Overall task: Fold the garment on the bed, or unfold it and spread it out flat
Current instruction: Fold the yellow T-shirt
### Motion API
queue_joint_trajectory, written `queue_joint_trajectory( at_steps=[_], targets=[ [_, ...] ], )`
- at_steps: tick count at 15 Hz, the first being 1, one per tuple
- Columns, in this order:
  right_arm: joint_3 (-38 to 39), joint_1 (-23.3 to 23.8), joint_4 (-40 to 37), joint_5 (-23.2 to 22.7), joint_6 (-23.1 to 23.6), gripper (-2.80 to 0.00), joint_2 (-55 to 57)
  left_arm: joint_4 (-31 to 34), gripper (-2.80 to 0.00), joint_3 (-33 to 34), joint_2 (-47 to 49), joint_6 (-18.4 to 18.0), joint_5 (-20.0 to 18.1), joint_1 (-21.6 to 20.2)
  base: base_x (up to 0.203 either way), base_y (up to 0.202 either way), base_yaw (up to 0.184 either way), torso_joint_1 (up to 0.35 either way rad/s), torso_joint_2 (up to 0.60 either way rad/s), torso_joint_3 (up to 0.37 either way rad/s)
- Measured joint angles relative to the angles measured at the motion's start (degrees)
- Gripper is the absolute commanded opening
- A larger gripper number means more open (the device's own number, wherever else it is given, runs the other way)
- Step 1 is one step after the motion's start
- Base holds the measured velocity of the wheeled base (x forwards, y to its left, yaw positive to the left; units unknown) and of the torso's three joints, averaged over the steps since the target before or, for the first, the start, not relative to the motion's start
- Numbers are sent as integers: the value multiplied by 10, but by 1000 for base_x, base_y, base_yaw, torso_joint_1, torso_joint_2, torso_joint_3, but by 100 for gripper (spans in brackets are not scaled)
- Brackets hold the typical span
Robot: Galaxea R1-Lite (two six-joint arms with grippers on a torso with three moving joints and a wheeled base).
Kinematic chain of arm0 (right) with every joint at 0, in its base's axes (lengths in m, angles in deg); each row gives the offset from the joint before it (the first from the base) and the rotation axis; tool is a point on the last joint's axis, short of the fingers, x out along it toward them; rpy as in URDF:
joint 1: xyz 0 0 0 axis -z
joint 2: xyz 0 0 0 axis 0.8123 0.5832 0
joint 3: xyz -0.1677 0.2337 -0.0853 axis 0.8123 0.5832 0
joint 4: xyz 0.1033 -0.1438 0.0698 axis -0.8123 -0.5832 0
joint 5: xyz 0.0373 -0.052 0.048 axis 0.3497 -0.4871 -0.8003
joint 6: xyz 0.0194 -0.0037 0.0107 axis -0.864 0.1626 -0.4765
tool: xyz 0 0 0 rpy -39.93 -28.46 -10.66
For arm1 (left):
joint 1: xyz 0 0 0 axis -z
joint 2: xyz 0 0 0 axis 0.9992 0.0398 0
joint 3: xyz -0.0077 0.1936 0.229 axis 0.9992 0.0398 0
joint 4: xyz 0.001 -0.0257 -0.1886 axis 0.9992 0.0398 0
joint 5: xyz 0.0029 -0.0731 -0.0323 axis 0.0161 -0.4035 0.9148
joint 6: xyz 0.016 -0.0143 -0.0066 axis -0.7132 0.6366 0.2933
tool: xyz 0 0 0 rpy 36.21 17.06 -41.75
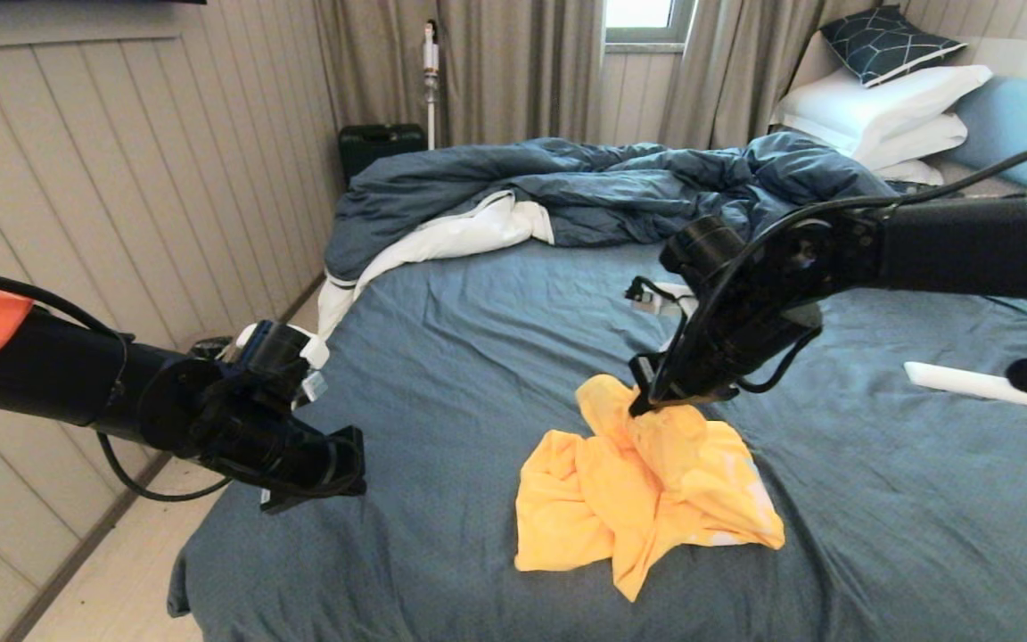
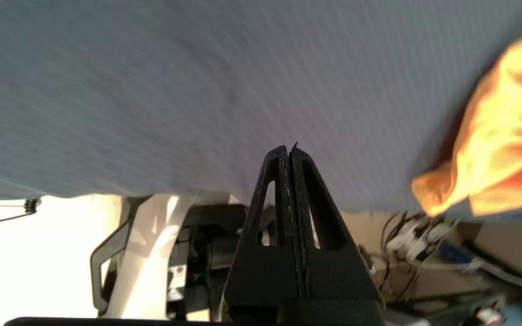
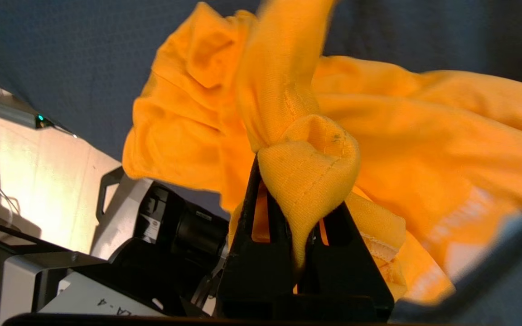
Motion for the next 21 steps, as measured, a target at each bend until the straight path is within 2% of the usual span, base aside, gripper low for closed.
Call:
queue_joint_trajectory(
  at_steps=[3,7,8,9,15,19,20,21],
  targets=[
    [-61,-44,-31,8,-9,-280,55,0,-280,2,2,-1,0,-1,0,0,0,0,0,0],
    [-78,-72,-34,14,-9,-280,88,0,-280,3,4,-2,-1,0,0,0,0,0,0,0],
    [-79,-82,-37,21,-9,-249,90,-1,-280,3,4,-2,-1,0,0,0,0,0,0,0],
    [-79,-91,-39,27,-9,0,91,-1,-280,3,4,-2,-1,0,0,0,0,0,0,0],
    [-76,-106,-40,32,-6,0,83,-1,-280,7,4,-2,-2,3,0,0,0,0,0,0],
    [-73,-92,-41,32,-9,0,52,-1,-280,9,3,-2,-2,4,0,0,0,0,0,0],
    [-71,-83,-41,32,-10,-31,44,-1,-280,9,2,-2,-2,4,0,0,0,0,0,0],
    [-67,-76,-41,32,-10,-280,35,-1,-280,10,2,-2,-2,4,0,0,0,0,0,0]
  ],
)
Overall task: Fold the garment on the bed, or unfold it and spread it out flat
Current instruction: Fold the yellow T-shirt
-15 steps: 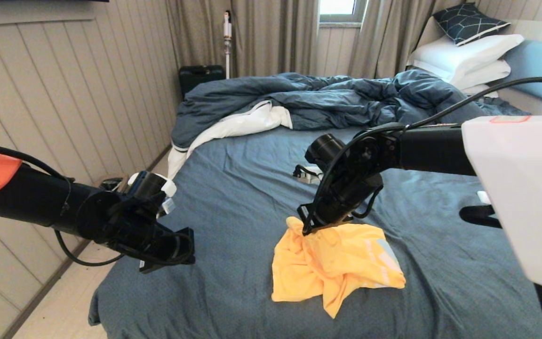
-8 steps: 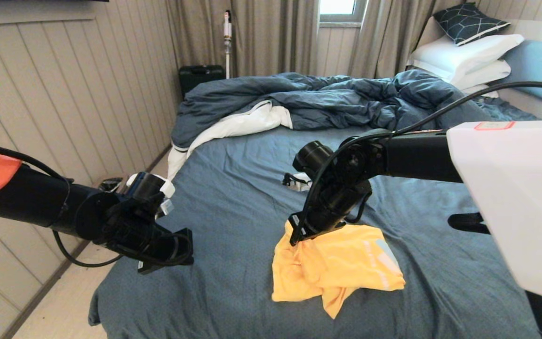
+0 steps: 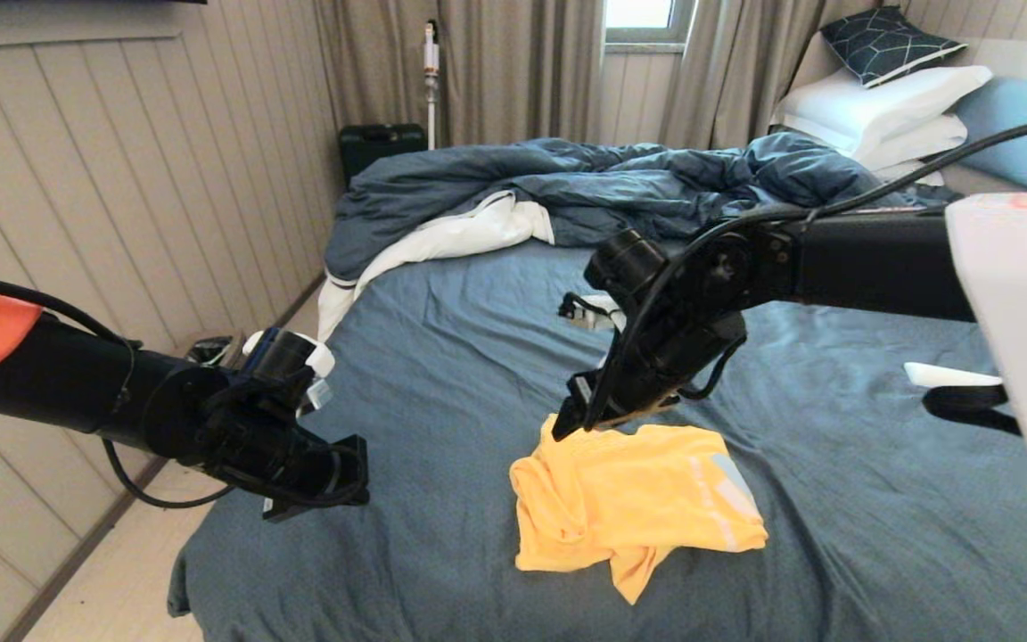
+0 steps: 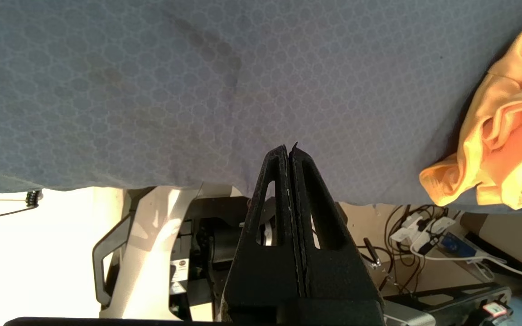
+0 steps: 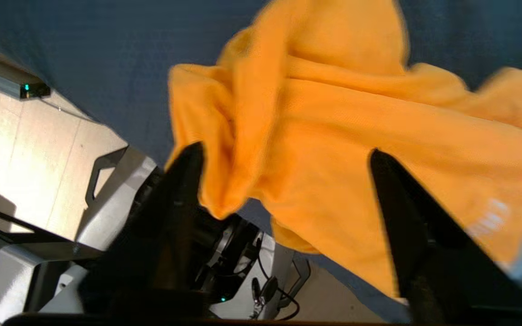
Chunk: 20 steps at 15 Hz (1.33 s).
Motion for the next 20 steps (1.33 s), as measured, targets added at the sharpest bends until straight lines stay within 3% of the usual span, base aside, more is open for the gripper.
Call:
queue_joint_trajectory(
  at_steps=[4,9,12,16,20],
  targets=[
    [37,20,3,2,-6,-280,-18,-1,-280,0,-3,-1,4,10,0,0,0,0,0,0],
    [84,44,8,5,-38,-280,-44,-11,-280,-48,-34,-5,15,68,0,0,0,0,0,0],
    [176,61,47,4,-59,-280,-86,50,-280,-131,-31,-14,17,118,0,0,0,0,0,0],
    [315,94,156,1,-64,-280,-140,134,-280,-283,21,-17,19,188,0,0,0,0,0,0],
    [356,114,219,0,-64,-280,-146,190,-280,-429,114,-16,20,242,0,0,0,0,0,0]
  ],
)
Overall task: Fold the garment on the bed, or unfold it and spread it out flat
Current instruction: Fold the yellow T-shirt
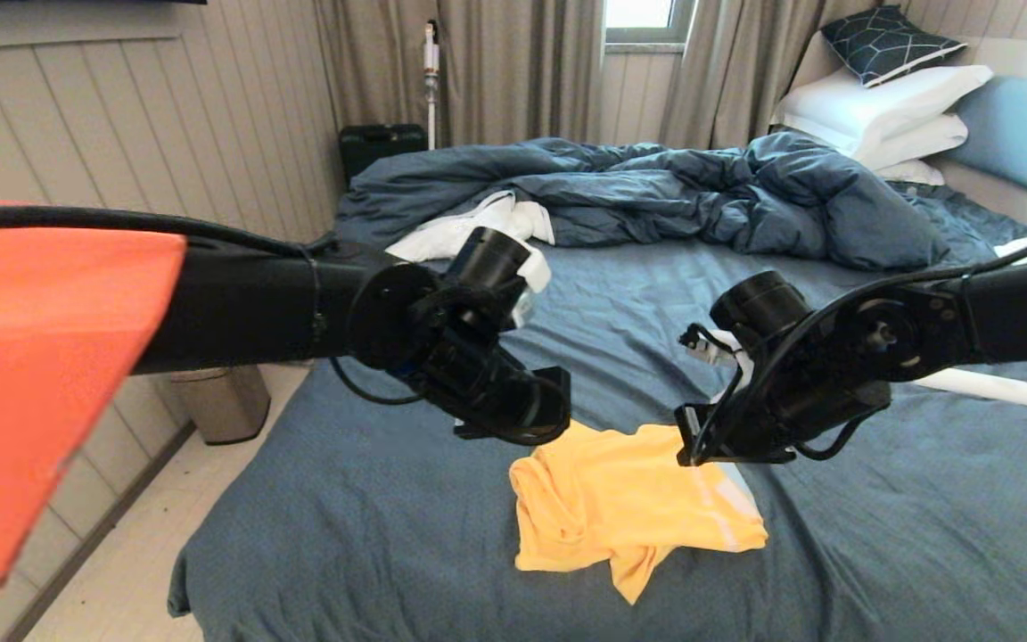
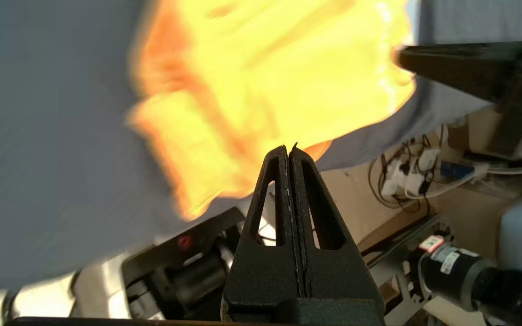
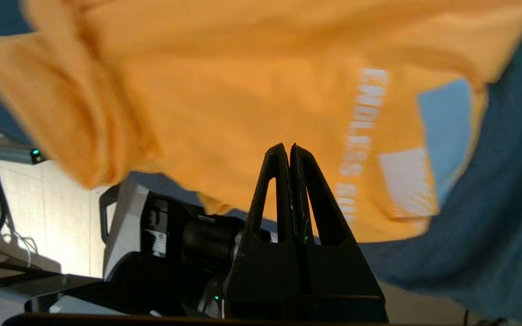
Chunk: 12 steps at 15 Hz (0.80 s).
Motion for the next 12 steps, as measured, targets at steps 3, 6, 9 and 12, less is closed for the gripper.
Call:
queue_joint_trajectory(
  at_steps=[3,6,9,12],
  targets=[
    [5,21,1,-3,0,-280,7,6,-280,-75,74,-12,0,45,0,0,0,0,0,0],
    [5,31,2,-10,0,-280,12,-20,-280,-89,115,-25,5,51,0,0,0,0,0,0],
    [8,30,7,-11,1,-280,15,-25,-280,-90,139,-49,54,46,0,0,0,0,0,0],
    [15,23,9,-14,1,-280,21,-23,-280,-89,152,-56,65,19,0,0,0,0,0,0]
  ],
)
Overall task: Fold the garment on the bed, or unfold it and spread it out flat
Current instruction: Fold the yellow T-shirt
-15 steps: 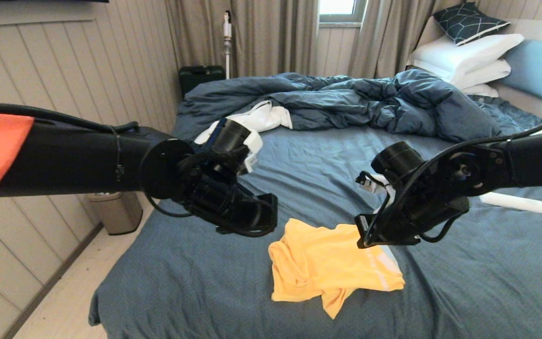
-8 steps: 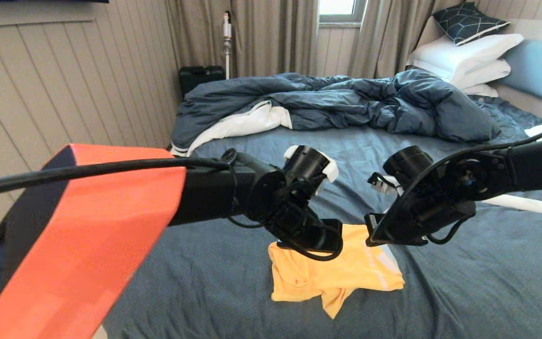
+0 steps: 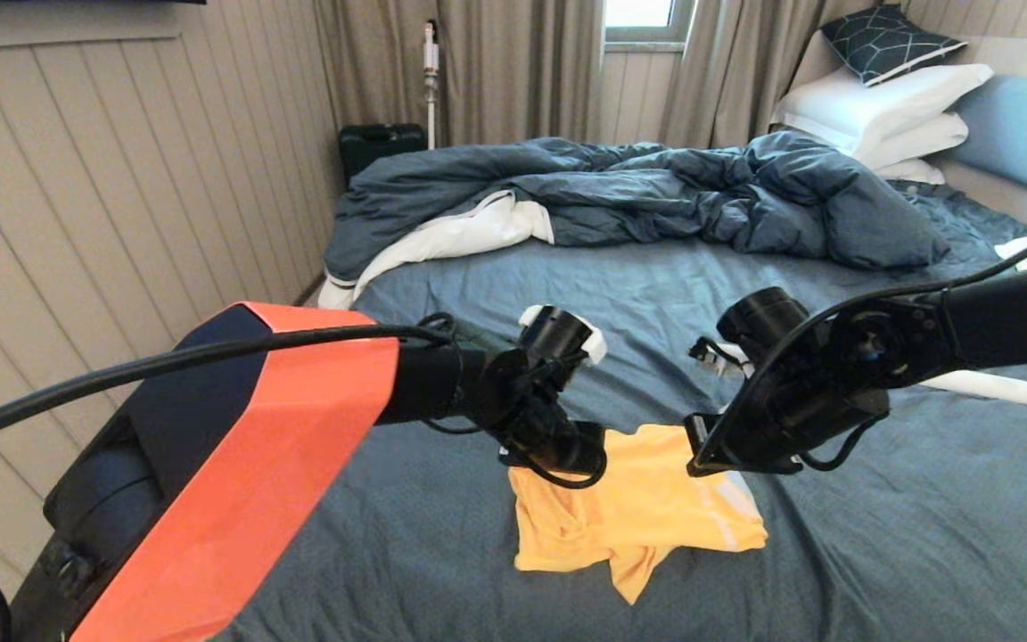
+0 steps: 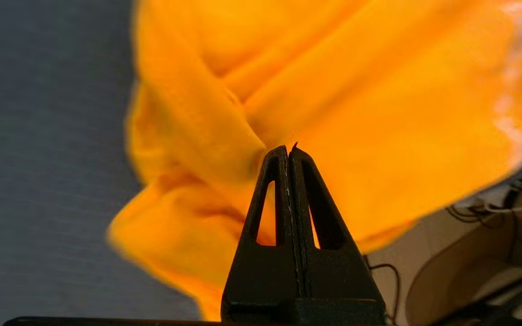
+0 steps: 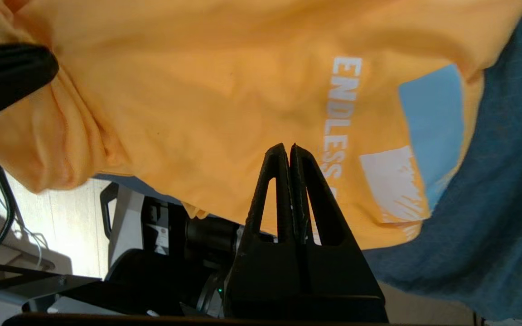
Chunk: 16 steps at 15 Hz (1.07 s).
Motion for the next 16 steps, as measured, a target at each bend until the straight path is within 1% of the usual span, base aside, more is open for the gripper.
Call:
queue_joint_trajectory(
  at_steps=[3,7,11,16],
  targets=[
    [9,-2,7,0,0,-280,8,0,-280,3,7,-10,0,-22,0,0,0,0,0,0],
    [31,5,47,0,2,-280,22,-2,-280,3,8,-24,2,-52,0,0,0,0,0,0],
    [54,27,62,1,7,-280,39,4,-280,3,-5,-52,3,-94,0,0,0,0,0,0],
    [106,70,99,0,31,-280,42,4,-280,29,-30,-54,4,-117,0,0,0,0,0,0]
  ],
)
